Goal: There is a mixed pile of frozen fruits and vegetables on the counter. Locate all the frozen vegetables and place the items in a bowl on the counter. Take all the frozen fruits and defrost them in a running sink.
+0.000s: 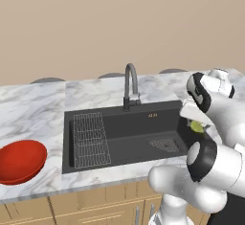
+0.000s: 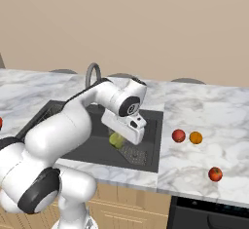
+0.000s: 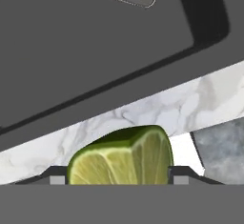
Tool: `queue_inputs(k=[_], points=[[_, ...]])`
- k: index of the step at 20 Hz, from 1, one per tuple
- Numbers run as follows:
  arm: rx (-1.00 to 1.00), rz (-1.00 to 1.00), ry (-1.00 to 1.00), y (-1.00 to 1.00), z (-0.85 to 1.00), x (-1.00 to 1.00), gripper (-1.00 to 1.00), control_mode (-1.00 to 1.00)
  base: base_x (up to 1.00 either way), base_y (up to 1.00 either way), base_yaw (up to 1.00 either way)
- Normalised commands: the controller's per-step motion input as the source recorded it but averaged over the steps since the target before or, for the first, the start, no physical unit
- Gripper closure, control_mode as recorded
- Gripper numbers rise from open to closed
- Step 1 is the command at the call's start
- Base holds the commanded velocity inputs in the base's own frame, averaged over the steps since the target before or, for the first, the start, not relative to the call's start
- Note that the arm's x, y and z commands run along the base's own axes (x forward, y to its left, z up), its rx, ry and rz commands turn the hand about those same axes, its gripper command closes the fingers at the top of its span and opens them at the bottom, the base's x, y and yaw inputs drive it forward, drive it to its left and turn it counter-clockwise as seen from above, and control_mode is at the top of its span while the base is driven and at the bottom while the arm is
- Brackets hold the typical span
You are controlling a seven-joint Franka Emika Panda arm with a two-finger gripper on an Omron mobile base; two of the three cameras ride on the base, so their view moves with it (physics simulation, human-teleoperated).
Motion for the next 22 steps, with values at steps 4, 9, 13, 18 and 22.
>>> queue_inputs(k=[4,9,13,18,22], points=[[0.00,0.13,0.12,0.93,0.19,0.05,1.00,-1.00,0.00,0.00,0.00],[0.00,0.12,0.10,0.95,0.07,0.00,1.00,-1.00,0.00,0.00,0.00],[0.00,0.13,0.10,0.99,0.00,0.00,1.00,-1.00,0.00,0.00,0.00],[0.00,0.14,0.07,0.99,0.00,-0.02,1.00,-1.00,0.00,0.00,0.00],[-0.02,0.17,0.16,0.99,0.00,0.04,1.00,-1.00,0.00,0.00,0.00]])
